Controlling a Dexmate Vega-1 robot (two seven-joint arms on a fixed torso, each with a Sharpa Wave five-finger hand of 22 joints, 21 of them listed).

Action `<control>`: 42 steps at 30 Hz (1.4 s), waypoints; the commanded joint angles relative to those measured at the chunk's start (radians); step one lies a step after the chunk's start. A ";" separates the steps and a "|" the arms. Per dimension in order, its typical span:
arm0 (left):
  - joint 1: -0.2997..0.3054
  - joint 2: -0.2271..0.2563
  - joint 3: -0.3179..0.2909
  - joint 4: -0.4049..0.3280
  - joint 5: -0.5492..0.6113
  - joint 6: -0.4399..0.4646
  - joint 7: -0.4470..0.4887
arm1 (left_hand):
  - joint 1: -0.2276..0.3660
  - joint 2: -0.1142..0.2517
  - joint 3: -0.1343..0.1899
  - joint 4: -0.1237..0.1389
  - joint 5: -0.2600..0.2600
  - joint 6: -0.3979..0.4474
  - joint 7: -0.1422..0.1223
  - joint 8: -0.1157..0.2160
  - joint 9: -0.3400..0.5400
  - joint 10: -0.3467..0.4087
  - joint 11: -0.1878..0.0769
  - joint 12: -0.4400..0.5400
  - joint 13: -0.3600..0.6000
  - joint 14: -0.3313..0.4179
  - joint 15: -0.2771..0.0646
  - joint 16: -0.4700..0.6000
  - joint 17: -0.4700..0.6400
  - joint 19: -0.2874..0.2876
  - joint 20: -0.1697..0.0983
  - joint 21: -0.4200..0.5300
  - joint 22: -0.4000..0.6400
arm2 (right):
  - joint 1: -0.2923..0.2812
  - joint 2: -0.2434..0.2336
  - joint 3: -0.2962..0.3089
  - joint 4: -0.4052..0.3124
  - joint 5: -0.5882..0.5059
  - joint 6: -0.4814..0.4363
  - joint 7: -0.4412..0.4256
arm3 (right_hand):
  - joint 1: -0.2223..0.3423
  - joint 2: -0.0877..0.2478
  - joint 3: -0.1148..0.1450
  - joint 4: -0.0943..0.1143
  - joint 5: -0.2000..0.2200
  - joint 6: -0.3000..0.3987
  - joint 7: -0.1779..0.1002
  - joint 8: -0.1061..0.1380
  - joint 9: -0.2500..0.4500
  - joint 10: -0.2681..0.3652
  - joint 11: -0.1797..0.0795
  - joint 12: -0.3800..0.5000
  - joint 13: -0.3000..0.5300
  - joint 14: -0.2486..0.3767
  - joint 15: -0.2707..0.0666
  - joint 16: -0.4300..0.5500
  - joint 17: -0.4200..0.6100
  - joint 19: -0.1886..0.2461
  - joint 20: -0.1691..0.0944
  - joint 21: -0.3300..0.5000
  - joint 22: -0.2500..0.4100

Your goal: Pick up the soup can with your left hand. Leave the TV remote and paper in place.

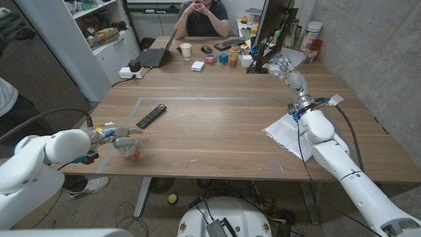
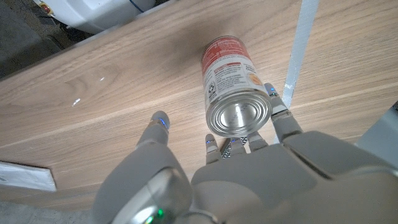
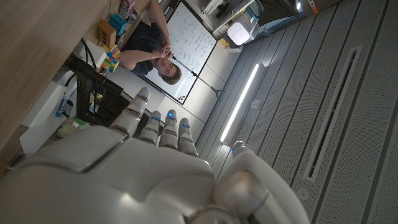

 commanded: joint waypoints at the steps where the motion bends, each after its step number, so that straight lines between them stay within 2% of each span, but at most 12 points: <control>1: -0.010 0.127 0.040 -0.021 -0.040 0.084 -0.114 | 0.090 -0.051 -0.018 0.003 0.013 -0.012 -0.013 0.004 0.005 0.028 -0.010 0.015 0.004 0.074 0.010 0.019 0.006 0.118 0.000 0.031 0.003 | 0.012 0.009 0.000 0.024 0.003 0.013 0.002 | 0.000 -0.007 -0.006 0.002 0.006 0.004 -0.008 0.004 0.002 0.007 -0.001 0.003 0.003 0.005 0.008 0.012 0.003 0.004 0.006 0.003 0.004; 4: -0.013 0.174 0.077 -0.025 -0.009 0.115 -0.129 | 0.177 -0.060 -0.020 0.002 0.010 -0.037 -0.013 0.002 0.007 0.046 -0.021 0.016 0.004 0.128 -0.001 0.022 0.007 0.217 -0.003 0.056 0.001 | 0.014 0.009 0.001 0.027 0.002 0.016 0.000 | -0.001 -0.007 -0.007 0.002 0.006 0.004 -0.008 0.004 0.002 0.008 0.000 0.003 0.003 0.008 0.010 0.012 0.003 0.004 0.008 0.004 0.004; 5: -0.015 0.189 0.090 -0.025 0.002 0.123 -0.131 | 0.251 -0.055 -0.018 0.004 0.003 -0.053 -0.014 0.002 0.009 0.064 -0.025 0.019 0.005 0.172 -0.010 0.023 0.008 0.293 -0.001 0.074 -0.001 | 0.015 0.008 0.001 0.030 0.001 0.022 0.002 | -0.001 -0.007 -0.008 0.002 0.006 0.004 -0.008 0.005 0.002 0.010 0.002 0.004 0.003 0.011 0.012 0.013 0.003 0.005 0.010 0.004 0.004; 8: -0.015 0.215 0.121 -0.024 0.025 0.138 -0.121 | 0.405 -0.016 -0.007 0.005 -0.004 -0.034 -0.013 0.014 0.012 0.153 -0.031 0.041 0.006 0.278 -0.039 0.039 0.014 0.399 -0.013 0.099 -0.002 | 0.018 0.008 0.001 0.030 0.001 0.020 0.002 | -0.001 -0.007 -0.009 0.002 0.007 0.006 -0.008 0.005 0.002 0.014 0.003 0.005 0.003 0.011 0.014 0.013 0.003 0.006 0.011 0.004 0.004; 11: -0.012 0.232 0.148 -0.025 0.057 0.154 -0.100 | 0.534 0.027 -0.015 0.007 -0.009 0.034 -0.013 0.030 0.016 0.252 -0.030 0.063 0.007 0.415 -0.096 0.078 0.028 0.577 -0.112 0.162 -0.003 | 0.023 0.006 -0.001 0.036 0.002 0.025 0.008 | -0.001 -0.007 -0.009 0.003 0.007 0.007 -0.008 0.006 0.002 0.015 0.003 0.005 0.003 0.014 0.014 0.014 0.003 0.007 0.014 0.004 0.004; 15: -0.003 0.228 0.167 -0.028 0.074 0.170 -0.061 | 0.717 0.093 -0.018 -0.001 -0.005 0.265 -0.007 0.088 0.023 0.431 -0.042 0.115 0.016 0.595 -0.206 0.156 0.062 0.690 -0.234 0.220 -0.001 | 0.026 0.005 -0.001 0.037 0.004 0.020 0.011 | -0.002 -0.007 -0.010 0.003 0.008 0.007 -0.010 0.006 0.002 0.016 0.000 0.006 0.003 0.017 0.016 0.015 0.003 0.009 0.016 0.005 0.004; 17: 0.013 0.223 0.172 -0.036 0.108 0.182 -0.024 | 0.812 0.131 0.005 0.000 0.003 0.437 0.077 0.141 0.031 0.571 -0.041 0.172 0.041 0.673 -0.243 0.179 0.069 0.719 -0.295 0.255 0.003 | 0.028 0.004 -0.001 0.037 0.005 0.017 0.014 | -0.002 -0.007 -0.011 0.003 0.008 0.007 -0.009 0.006 0.002 0.018 -0.001 0.006 0.003 0.018 0.017 0.015 0.003 0.009 0.016 0.005 0.004; 18: 0.020 0.207 0.165 -0.039 0.109 0.179 0.001 | 0.838 0.135 0.011 -0.001 0.004 0.500 0.096 0.161 0.033 0.622 -0.040 0.195 0.057 0.707 -0.257 0.186 0.067 0.727 -0.320 0.270 0.006 | 0.029 0.004 -0.001 0.037 0.006 0.015 0.014 | -0.002 -0.007 -0.011 0.003 0.008 0.008 -0.009 0.006 0.002 0.018 0.000 0.006 0.003 0.019 0.016 0.015 0.003 0.010 0.016 0.005 0.004; 19: 0.026 0.199 0.163 -0.043 0.116 0.181 0.017 | 0.885 0.158 0.024 -0.002 0.009 0.612 0.150 0.199 0.038 0.719 -0.047 0.239 0.084 0.816 -0.290 0.222 0.069 0.747 -0.352 0.303 0.011 | 0.031 0.004 -0.002 0.039 0.004 0.016 0.015 | -0.002 -0.007 -0.011 0.003 0.008 0.008 -0.010 0.006 0.002 0.019 0.000 0.006 0.003 0.020 0.016 0.015 0.003 0.010 0.016 0.005 0.004; 21: 0.031 0.189 0.163 -0.049 0.129 0.187 0.037 | 0.928 0.158 0.007 -0.004 0.005 0.714 0.199 0.232 0.042 0.807 -0.058 0.275 0.112 0.923 -0.302 0.269 0.085 0.765 -0.382 0.343 0.017 | 0.034 0.004 -0.003 0.042 0.006 0.017 0.019 | -0.002 -0.007 -0.011 0.003 0.008 0.008 -0.009 0.006 0.002 0.019 -0.001 0.006 0.003 0.021 0.016 0.016 0.003 0.010 0.016 0.005 0.004; 25: 0.032 0.171 0.160 -0.061 0.130 0.206 0.044 | 0.973 0.164 0.003 0.001 0.006 0.807 0.242 0.258 0.048 0.883 -0.056 0.311 0.150 1.022 -0.303 0.275 0.070 0.788 -0.392 0.396 0.020 | 0.042 0.005 -0.007 0.054 0.006 0.027 0.026 | -0.002 -0.008 -0.012 0.003 0.009 0.008 -0.010 0.006 0.002 0.021 -0.001 0.007 0.003 0.022 0.016 0.015 0.003 0.010 0.016 0.005 0.004; 42: 0.043 0.150 0.117 -0.099 0.171 0.219 0.057 | 0.974 0.152 -0.020 0.009 0.002 0.842 0.266 0.250 0.048 0.830 -0.048 0.290 0.184 1.027 -0.303 0.244 0.055 0.779 -0.398 0.437 0.016 | 0.056 0.007 -0.014 0.071 0.007 0.019 0.037 | -0.002 -0.008 -0.016 0.003 0.011 0.010 -0.008 0.006 0.002 0.022 0.000 0.006 0.003 0.023 0.015 0.014 0.003 0.001 0.012 0.001 0.003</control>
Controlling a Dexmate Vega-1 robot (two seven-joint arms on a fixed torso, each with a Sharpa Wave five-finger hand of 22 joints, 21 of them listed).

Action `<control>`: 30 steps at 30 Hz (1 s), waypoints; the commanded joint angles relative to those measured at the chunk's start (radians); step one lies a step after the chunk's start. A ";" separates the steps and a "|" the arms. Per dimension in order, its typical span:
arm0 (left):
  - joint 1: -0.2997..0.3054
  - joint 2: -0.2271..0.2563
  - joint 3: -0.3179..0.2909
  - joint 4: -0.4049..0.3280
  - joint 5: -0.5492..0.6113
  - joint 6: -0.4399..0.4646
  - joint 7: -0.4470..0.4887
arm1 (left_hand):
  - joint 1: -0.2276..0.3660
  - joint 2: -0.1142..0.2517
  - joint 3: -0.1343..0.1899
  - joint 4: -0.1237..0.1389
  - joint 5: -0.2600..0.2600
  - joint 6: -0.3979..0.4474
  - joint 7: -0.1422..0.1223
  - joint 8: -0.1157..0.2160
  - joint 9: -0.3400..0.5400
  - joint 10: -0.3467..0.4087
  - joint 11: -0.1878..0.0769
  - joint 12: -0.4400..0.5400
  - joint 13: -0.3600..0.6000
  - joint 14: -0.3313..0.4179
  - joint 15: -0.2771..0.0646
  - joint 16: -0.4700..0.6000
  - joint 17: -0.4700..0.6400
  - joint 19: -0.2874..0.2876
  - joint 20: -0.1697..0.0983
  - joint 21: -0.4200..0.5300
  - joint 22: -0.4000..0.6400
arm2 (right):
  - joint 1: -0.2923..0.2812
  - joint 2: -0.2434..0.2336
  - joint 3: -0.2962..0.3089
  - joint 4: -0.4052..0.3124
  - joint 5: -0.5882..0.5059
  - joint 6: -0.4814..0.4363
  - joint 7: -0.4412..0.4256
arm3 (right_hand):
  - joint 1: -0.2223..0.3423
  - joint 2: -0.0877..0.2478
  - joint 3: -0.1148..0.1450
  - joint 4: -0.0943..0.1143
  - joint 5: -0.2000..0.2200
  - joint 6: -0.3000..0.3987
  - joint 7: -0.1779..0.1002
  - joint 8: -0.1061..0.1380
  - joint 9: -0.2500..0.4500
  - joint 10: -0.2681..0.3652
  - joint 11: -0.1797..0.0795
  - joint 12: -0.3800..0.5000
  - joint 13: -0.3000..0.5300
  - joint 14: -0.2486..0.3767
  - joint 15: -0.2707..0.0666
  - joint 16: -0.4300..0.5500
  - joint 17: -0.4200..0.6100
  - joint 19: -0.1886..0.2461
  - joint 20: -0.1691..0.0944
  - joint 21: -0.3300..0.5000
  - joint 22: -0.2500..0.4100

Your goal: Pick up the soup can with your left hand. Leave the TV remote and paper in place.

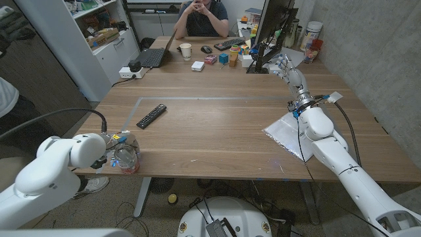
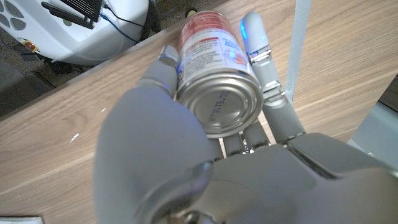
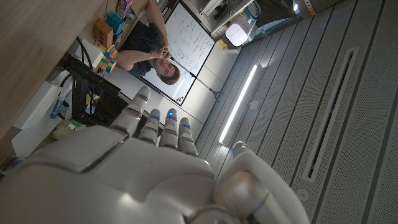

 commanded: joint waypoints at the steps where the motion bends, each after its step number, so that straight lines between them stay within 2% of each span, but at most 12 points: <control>1: 0.011 -0.022 -0.035 -0.032 0.050 0.012 0.021 | 0.241 0.232 -0.004 0.002 0.004 0.096 0.092 0.002 -0.002 0.039 -0.036 0.010 0.125 0.324 -0.256 0.014 0.009 0.070 -0.090 0.010 0.000 | 0.008 0.003 -0.004 0.011 0.003 -0.007 0.007 | -0.002 -0.008 -0.003 -0.001 0.011 0.006 -0.004 0.006 0.002 0.008 0.003 0.006 0.003 0.009 0.000 0.006 0.003 -0.004 -0.001 0.001 0.003; 17: -0.030 -0.073 -0.058 -0.057 0.194 0.005 -0.012 | 0.242 0.238 -0.017 0.006 0.003 0.100 0.095 -0.008 -0.001 0.035 -0.037 0.004 0.138 0.306 -0.254 0.002 0.012 0.062 -0.092 0.029 0.000 | 0.014 0.006 -0.004 0.027 0.000 0.006 0.008 | -0.001 -0.009 -0.006 -0.002 0.012 0.009 -0.003 0.007 0.002 0.008 0.005 0.005 0.003 0.009 0.000 0.004 0.003 -0.006 -0.002 0.000 0.003; 30: -0.074 -0.118 -0.045 -0.053 0.380 -0.042 -0.050 | 0.245 0.242 -0.023 0.005 0.003 0.119 0.098 -0.009 -0.001 0.031 -0.042 -0.002 0.146 0.296 -0.256 -0.007 0.013 0.054 -0.092 0.044 0.000 | 0.018 0.008 -0.005 0.036 -0.004 0.018 0.008 | 0.000 -0.010 -0.008 -0.003 0.013 0.012 -0.003 0.007 0.002 0.009 0.004 0.005 0.003 0.010 0.000 0.004 0.003 -0.011 -0.002 -0.002 0.003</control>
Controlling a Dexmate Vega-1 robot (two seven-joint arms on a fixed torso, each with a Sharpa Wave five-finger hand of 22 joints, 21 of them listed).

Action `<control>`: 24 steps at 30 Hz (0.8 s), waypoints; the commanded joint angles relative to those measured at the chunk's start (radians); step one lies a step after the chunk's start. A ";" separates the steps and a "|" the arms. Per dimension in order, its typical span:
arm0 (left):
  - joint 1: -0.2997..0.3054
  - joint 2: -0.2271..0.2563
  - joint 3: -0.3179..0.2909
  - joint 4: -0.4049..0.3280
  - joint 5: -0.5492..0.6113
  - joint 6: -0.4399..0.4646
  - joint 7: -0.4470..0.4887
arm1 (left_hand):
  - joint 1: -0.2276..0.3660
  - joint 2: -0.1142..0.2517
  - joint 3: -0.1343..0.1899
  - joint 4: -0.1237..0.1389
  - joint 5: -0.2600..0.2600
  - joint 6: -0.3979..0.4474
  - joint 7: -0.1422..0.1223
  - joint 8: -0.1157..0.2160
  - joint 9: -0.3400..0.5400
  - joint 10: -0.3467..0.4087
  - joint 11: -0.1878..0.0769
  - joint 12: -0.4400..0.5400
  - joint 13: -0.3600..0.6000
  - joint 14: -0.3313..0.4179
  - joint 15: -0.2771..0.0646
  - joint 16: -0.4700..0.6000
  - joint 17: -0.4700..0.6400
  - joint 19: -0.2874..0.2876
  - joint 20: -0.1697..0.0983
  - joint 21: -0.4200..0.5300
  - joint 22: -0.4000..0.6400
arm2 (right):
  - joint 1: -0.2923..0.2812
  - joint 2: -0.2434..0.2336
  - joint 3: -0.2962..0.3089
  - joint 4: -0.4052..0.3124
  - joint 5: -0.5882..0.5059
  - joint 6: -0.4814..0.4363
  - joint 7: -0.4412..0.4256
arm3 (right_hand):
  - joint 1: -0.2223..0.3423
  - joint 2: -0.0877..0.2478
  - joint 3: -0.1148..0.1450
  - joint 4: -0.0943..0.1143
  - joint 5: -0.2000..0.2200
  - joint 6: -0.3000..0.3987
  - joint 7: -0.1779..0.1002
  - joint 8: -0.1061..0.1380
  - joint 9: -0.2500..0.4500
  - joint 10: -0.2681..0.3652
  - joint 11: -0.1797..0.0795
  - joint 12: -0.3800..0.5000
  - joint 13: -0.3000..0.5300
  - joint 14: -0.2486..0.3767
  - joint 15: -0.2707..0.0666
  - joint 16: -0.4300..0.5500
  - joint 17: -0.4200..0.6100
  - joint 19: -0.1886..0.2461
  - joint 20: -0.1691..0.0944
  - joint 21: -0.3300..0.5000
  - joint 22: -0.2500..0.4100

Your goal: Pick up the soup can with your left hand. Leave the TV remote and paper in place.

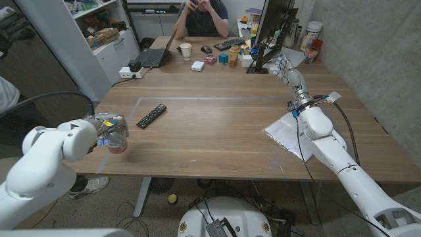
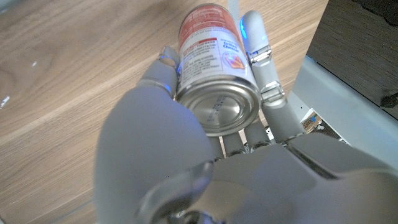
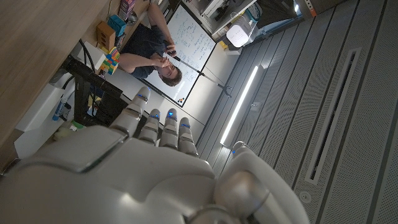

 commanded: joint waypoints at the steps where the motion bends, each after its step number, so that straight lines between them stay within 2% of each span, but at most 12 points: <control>1: -0.042 -0.050 0.004 0.003 0.156 -0.046 -0.032 | 0.245 0.244 -0.004 0.000 0.004 0.101 0.086 0.000 0.002 0.025 -0.029 -0.002 0.133 0.262 -0.285 -0.003 0.013 0.045 -0.084 0.008 -0.001 | 0.004 0.002 -0.001 0.010 -0.003 0.014 0.000 | 0.000 -0.010 -0.004 0.001 0.006 0.006 0.004 0.007 0.002 0.009 0.005 0.005 0.003 0.010 0.000 0.004 0.003 -0.007 0.001 -0.002 0.003; 9: -0.075 -0.100 -0.005 0.013 0.255 -0.089 -0.038 | 0.246 0.248 -0.007 0.001 0.005 0.100 0.078 -0.007 0.002 0.025 -0.030 -0.005 0.138 0.254 -0.284 -0.010 0.012 0.041 -0.083 0.018 -0.001 | 0.004 0.001 -0.002 0.004 -0.003 0.008 -0.004 | 0.000 -0.011 -0.006 0.001 0.006 0.008 0.004 0.008 0.002 0.010 0.004 0.005 0.003 0.011 -0.002 0.004 0.003 -0.009 0.000 -0.002 0.003; 14: -0.085 -0.146 -0.018 0.013 0.301 -0.125 0.010 | 0.233 0.254 -0.012 0.010 0.005 0.083 0.067 -0.022 0.002 0.010 -0.037 -0.015 0.144 0.233 -0.279 -0.026 0.009 0.031 -0.081 0.029 -0.004 | 0.007 0.001 -0.004 0.005 -0.006 0.009 -0.007 | 0.000 -0.011 -0.007 0.001 0.007 0.009 0.005 0.008 0.002 0.011 0.004 0.005 0.003 0.012 -0.002 0.004 0.003 -0.009 -0.001 -0.002 0.003; 16: -0.085 -0.168 -0.024 0.015 0.309 -0.144 0.057 | 0.228 0.252 -0.014 0.010 0.005 0.082 0.069 -0.026 0.002 -0.003 -0.035 -0.023 0.147 0.220 -0.279 -0.035 0.007 0.029 -0.080 0.035 -0.005 | 0.009 -0.001 -0.006 0.009 -0.009 0.015 -0.006 | 0.000 -0.012 -0.007 0.001 0.007 0.011 0.006 0.008 0.002 0.011 0.004 0.005 0.003 0.012 -0.002 0.003 0.003 -0.010 -0.001 -0.002 0.003; 17: -0.092 -0.175 -0.019 0.015 0.326 -0.144 0.050 | 0.228 0.255 -0.014 0.010 0.005 0.081 0.070 -0.028 0.002 -0.009 -0.036 -0.027 0.148 0.219 -0.281 -0.036 0.008 0.027 -0.080 0.037 -0.006 | 0.009 -0.001 -0.006 0.007 -0.010 0.012 -0.009 | 0.001 -0.012 -0.008 0.001 0.007 0.011 0.007 0.008 0.002 0.012 0.006 0.005 0.003 0.012 -0.002 0.003 0.003 -0.010 -0.001 -0.002 0.003; 24: -0.114 -0.232 -0.012 0.033 0.387 -0.176 0.164 | 0.218 0.255 -0.019 0.013 0.004 0.066 0.063 -0.040 0.002 -0.026 -0.035 -0.038 0.151 0.210 -0.276 -0.042 0.010 0.024 -0.078 0.045 -0.009 | 0.013 -0.002 -0.009 0.007 -0.014 0.010 -0.012 | 0.001 -0.013 -0.009 0.001 0.007 0.013 0.007 0.009 0.002 0.012 0.006 0.005 0.003 0.012 -0.001 0.003 0.003 -0.011 -0.001 -0.002 0.003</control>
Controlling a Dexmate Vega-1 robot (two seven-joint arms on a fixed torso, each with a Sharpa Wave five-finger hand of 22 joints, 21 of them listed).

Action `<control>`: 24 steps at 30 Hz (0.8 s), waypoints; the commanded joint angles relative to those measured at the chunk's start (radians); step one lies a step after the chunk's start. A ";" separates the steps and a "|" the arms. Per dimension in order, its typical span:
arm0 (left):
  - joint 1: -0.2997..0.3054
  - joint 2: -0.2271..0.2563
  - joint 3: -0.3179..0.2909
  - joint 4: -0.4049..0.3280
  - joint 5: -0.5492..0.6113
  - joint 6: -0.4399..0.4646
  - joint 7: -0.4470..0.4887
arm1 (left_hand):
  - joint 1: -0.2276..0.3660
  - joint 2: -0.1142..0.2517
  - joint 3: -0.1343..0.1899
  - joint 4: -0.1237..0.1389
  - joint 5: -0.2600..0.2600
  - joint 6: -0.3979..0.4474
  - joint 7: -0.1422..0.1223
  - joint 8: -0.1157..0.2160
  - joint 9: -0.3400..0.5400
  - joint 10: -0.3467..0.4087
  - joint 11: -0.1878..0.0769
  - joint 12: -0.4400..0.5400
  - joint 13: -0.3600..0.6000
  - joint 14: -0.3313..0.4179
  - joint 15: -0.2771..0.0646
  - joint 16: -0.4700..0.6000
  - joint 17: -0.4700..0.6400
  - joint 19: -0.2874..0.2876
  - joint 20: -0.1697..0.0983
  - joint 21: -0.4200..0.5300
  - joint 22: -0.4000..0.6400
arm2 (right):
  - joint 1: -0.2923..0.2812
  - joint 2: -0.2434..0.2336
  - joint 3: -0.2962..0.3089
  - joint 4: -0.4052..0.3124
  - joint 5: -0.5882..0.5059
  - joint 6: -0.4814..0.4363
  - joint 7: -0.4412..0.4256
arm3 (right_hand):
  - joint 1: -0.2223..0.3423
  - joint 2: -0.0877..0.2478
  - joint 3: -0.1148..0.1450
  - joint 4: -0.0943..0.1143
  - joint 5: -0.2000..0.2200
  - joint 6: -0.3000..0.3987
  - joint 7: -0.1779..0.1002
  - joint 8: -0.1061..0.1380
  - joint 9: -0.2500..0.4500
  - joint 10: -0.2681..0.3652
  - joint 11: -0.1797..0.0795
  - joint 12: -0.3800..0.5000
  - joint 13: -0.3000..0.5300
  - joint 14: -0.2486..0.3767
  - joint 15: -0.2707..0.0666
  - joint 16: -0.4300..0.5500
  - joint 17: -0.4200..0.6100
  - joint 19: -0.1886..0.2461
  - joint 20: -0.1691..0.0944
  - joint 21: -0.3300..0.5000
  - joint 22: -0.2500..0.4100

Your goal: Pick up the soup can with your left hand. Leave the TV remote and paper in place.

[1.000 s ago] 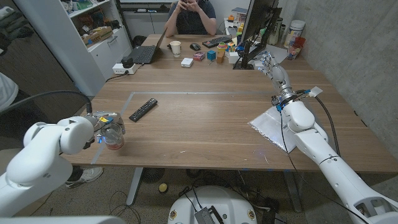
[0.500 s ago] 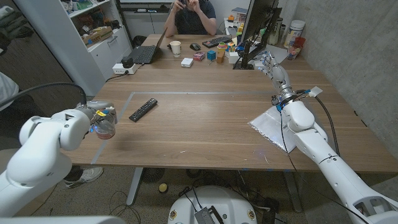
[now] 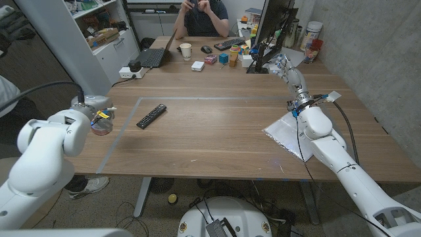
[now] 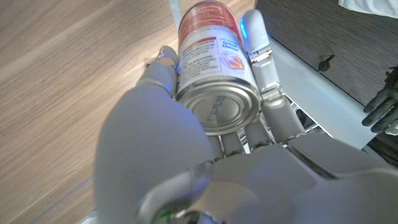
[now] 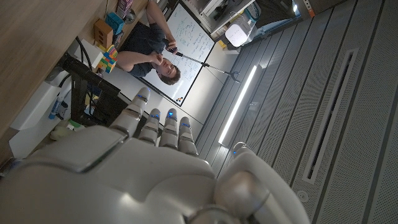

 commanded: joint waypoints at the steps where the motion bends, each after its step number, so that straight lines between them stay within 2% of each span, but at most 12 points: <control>1: -0.038 -0.089 -0.002 0.022 0.097 -0.068 0.131 | 0.223 0.248 -0.003 0.002 0.005 0.047 0.057 -0.008 0.000 -0.020 0.008 -0.008 0.003 0.168 -0.284 -0.009 0.009 0.021 -0.076 0.010 0.000 | 0.008 -0.004 -0.006 0.003 -0.010 0.005 -0.006 | 0.005 -0.009 -0.002 -0.001 0.007 0.009 0.003 0.009 0.002 0.005 -0.002 0.005 0.003 0.007 0.004 0.003 0.003 0.002 -0.003 -0.002 0.003; 5: -0.048 -0.105 0.016 0.043 0.115 -0.088 0.196 | 0.220 0.252 -0.003 0.004 0.005 0.050 0.059 -0.009 0.000 -0.022 0.002 -0.011 0.004 0.165 -0.286 -0.012 0.010 0.019 -0.074 0.013 -0.002 | 0.010 -0.007 -0.007 0.003 -0.013 0.007 -0.008 | 0.004 -0.009 -0.003 -0.001 0.008 0.011 0.004 0.009 0.002 0.006 -0.001 0.005 0.003 0.007 0.004 0.003 0.003 0.001 -0.003 -0.002 0.003; 7: -0.064 -0.112 0.026 0.054 0.107 -0.089 0.192 | 0.218 0.251 -0.004 0.003 0.005 0.050 0.060 -0.010 0.000 -0.024 0.005 -0.013 0.004 0.165 -0.286 -0.012 0.010 0.018 -0.075 0.014 -0.002 | 0.007 -0.006 -0.005 -0.004 -0.010 -0.005 -0.013 | 0.004 -0.010 -0.004 -0.001 0.008 0.011 0.004 0.009 0.002 0.006 0.001 0.005 0.003 0.007 0.004 0.003 0.003 0.001 -0.004 -0.002 0.003; 8: -0.061 -0.112 0.024 0.062 0.101 -0.099 0.219 | 0.217 0.251 -0.004 0.003 0.005 0.050 0.060 -0.011 0.000 -0.027 0.008 -0.015 0.003 0.164 -0.285 -0.013 0.010 0.018 -0.075 0.015 -0.003 | 0.007 -0.007 -0.005 -0.004 -0.011 -0.005 -0.014 | 0.004 -0.010 -0.004 -0.001 0.008 0.012 0.004 0.009 0.002 0.006 -0.001 0.005 0.003 0.008 0.004 0.003 0.003 0.000 -0.004 -0.002 0.003; 14: -0.099 -0.119 0.042 0.092 0.064 -0.093 0.211 | 0.197 0.248 -0.013 0.012 0.002 0.051 0.063 -0.016 0.000 -0.017 0.013 -0.019 -0.001 0.168 -0.284 -0.013 0.012 0.019 -0.075 0.024 -0.005 | 0.004 -0.015 -0.001 -0.009 -0.020 -0.003 -0.023 | 0.004 -0.011 -0.006 -0.001 0.008 0.012 0.004 0.009 0.002 0.005 -0.001 0.004 0.003 0.008 0.005 0.003 0.003 0.000 -0.004 -0.002 0.003; 17: -0.107 -0.120 0.039 0.097 0.028 -0.095 0.221 | 0.186 0.251 -0.013 0.017 0.001 0.049 0.067 -0.019 -0.001 -0.021 0.017 -0.025 -0.003 0.169 -0.282 -0.017 0.009 0.019 -0.074 0.027 -0.007 | 0.004 -0.017 0.001 -0.014 -0.019 -0.012 -0.027 | 0.004 -0.012 -0.007 -0.001 0.008 0.012 0.003 0.008 0.002 0.005 -0.001 0.004 0.003 0.007 0.006 0.002 0.003 0.000 -0.005 -0.002 0.003; 24: -0.111 -0.147 -0.007 0.087 -0.149 -0.124 0.307 | 0.170 0.255 -0.010 0.022 0.001 0.055 0.076 -0.023 -0.001 -0.009 0.020 -0.029 -0.009 0.174 -0.281 -0.026 0.002 0.022 -0.070 0.036 -0.009 | 0.018 -0.020 -0.001 0.001 -0.020 -0.010 -0.022 | 0.004 -0.012 -0.009 -0.001 0.009 0.013 0.004 0.008 0.002 0.005 -0.001 0.004 0.003 0.008 0.005 0.002 0.003 -0.001 -0.005 -0.002 0.003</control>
